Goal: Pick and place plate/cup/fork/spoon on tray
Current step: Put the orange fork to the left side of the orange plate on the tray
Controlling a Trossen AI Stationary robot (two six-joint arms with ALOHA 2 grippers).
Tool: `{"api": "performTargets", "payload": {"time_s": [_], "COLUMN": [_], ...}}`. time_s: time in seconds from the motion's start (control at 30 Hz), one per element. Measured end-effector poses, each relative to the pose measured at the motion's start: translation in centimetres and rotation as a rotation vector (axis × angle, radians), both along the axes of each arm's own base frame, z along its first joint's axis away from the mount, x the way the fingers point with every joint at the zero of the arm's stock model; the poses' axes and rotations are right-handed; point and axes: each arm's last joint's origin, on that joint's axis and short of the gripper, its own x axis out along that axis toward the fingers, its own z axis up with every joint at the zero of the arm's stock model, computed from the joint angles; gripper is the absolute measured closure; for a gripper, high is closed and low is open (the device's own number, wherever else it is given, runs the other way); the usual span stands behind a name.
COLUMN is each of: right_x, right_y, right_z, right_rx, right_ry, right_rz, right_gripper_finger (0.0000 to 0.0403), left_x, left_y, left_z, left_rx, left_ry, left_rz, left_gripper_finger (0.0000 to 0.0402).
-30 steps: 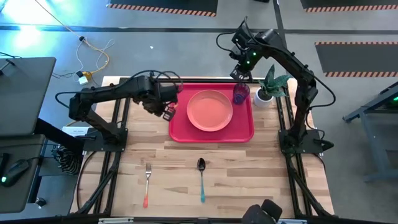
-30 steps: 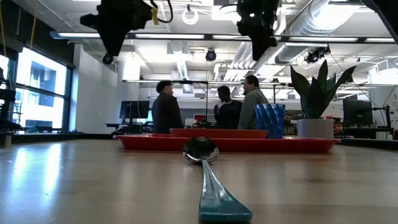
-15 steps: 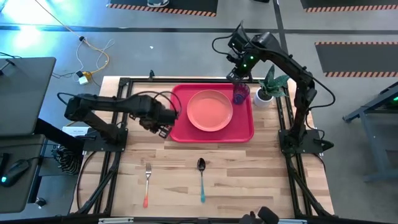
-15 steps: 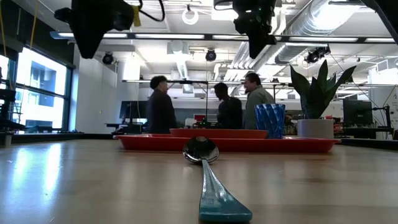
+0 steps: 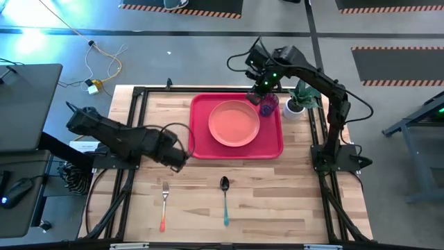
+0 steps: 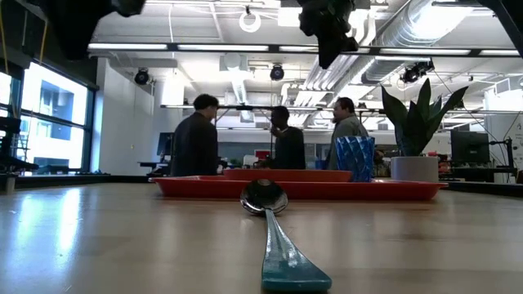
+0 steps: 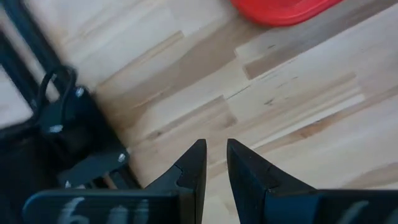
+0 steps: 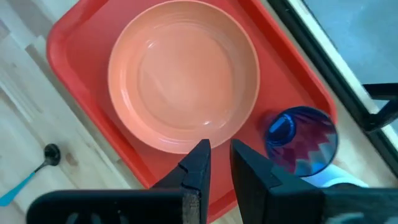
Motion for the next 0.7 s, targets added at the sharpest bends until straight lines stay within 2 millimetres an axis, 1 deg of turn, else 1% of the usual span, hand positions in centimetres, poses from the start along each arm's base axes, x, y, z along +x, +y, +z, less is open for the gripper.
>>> {"api": "performTargets", "payload": {"time_s": [0.2,0.3,0.47,0.6,0.7], "right_x": [0.9,1.3,1.7,1.9,2.1], "right_y": [1.8,2.6,3.6,4.2,4.6], "right_z": [0.0,0.0,0.0,0.0,0.0], "right_rx": [0.008,0.009,0.016,0.021,0.024], "right_ry": [-0.002,-0.002,-0.004,-0.005,-0.006], "right_rz": [0.035,0.057,0.065,0.067,0.071], "right_gripper_finger": [0.0350,0.0350,0.0350,0.0350,0.0350], "left_x": [-2.1,-2.7,-3.3,-3.5,-3.6], "left_y": [-1.9,-2.7,-3.9,-4.7,-5.5], "left_z": [-1.4,-1.8,-2.2,-2.7,-3.3], "left_rx": [-0.010,-0.028,-0.027,-0.048,-0.081], "left_ry": [-0.058,-0.096,-0.101,-0.132,-0.153], "left_rz": [0.096,0.122,0.130,0.144,0.154], "left_gripper_finger": [0.0346,0.0346,0.0343,0.0328,0.0307]}}
